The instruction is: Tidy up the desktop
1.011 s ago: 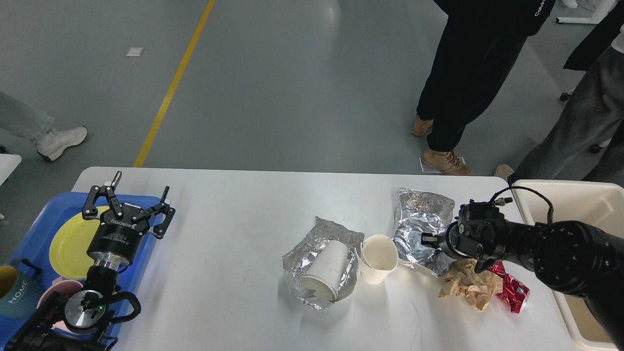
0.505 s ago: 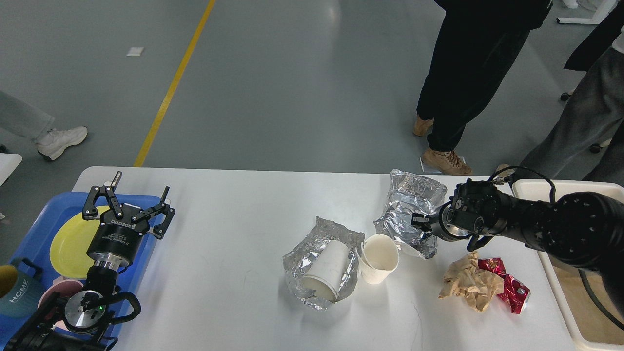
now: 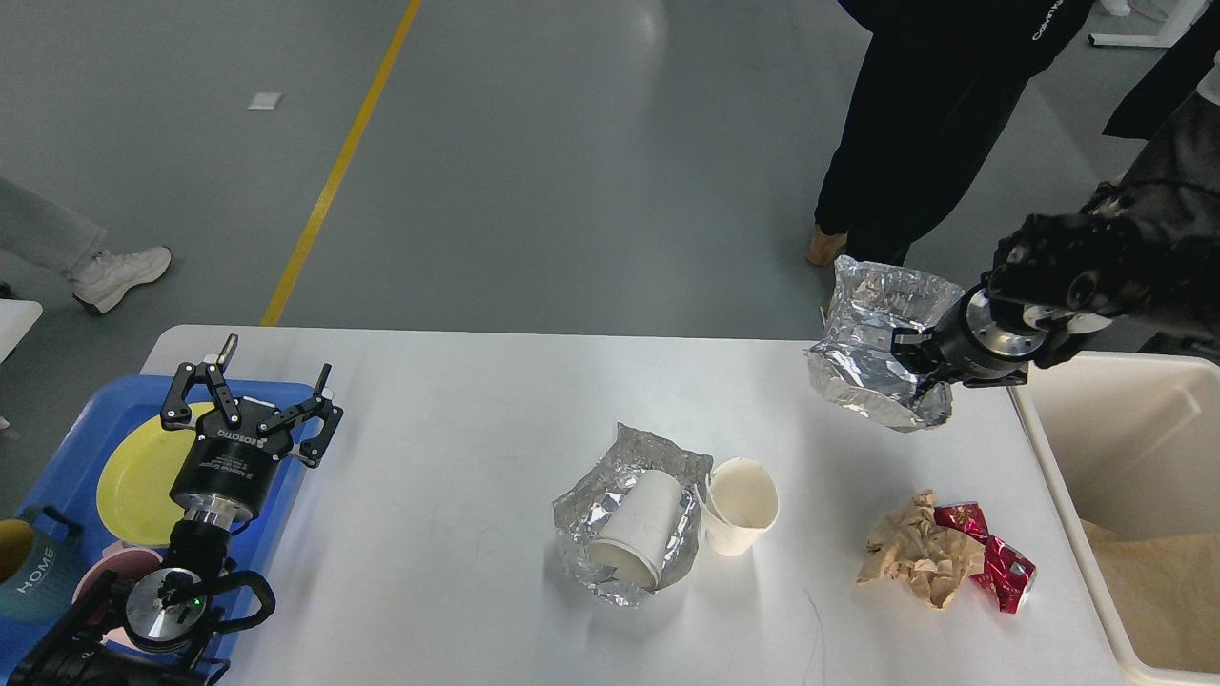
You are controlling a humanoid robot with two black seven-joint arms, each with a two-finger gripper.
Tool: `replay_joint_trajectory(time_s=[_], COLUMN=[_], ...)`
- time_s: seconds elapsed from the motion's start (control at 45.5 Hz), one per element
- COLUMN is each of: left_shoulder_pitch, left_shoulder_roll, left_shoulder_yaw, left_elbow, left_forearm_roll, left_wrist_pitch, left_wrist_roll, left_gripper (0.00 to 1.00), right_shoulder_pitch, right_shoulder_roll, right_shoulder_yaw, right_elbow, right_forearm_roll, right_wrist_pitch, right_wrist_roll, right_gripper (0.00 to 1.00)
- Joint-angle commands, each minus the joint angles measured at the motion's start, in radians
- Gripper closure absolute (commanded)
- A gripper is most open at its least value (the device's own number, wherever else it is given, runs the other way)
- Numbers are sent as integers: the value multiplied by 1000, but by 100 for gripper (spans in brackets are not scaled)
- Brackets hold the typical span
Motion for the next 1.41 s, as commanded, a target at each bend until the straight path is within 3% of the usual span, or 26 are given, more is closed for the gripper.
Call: replay_joint_trajectory(time_s=[0.0, 0.066, 0.22, 0.308, 0.461, 0.681, 0.901, 1.077, 1.209, 1.384], left_shoulder_pitch=[0, 0, 0, 0, 0, 0, 0, 0, 0, 0], left_shoulder_roll=[0, 0, 0, 0, 0, 0, 0, 0, 0, 0], left_shoulder_yaw=[1, 1, 1, 1, 1, 1, 3, 3, 3, 1], left_elbow=[0, 0, 0, 0, 0, 0, 0, 0, 0, 0], left_forearm_roll=[0, 0, 0, 0, 0, 0, 0, 0, 0, 0], left_wrist_pitch=[0, 0, 0, 0, 0, 0, 0, 0, 0, 0], left_wrist_roll=[0, 0, 0, -2, -2, -2, -2, -2, -2, -2], left_gripper=[3, 3, 3, 3, 3, 3, 3, 3, 3, 3], right_shoulder_pitch=[232, 337, 506, 587, 668, 718, 635, 387, 83, -415], right_shoulder_roll=[-37, -34, 15, 26, -5, -85, -236, -476, -597, -594], right_shoulder_yaw=[-120, -195, -393, -488, -524, -520, -582, -553, -374, -50], right_elbow=[189, 285, 450, 511, 566, 589, 533, 269, 59, -165], right_forearm_roll=[1, 2, 1, 1, -18, -53, -82, -136, -138, -138], right_wrist_pitch=[86, 124, 166, 198, 196, 137, 14, -41, -122, -311], right_wrist_roll=[26, 86, 308, 379, 353, 227, 221, 213, 215, 216], right_gripper=[100, 100, 100, 100, 100, 100, 100, 100, 100, 100])
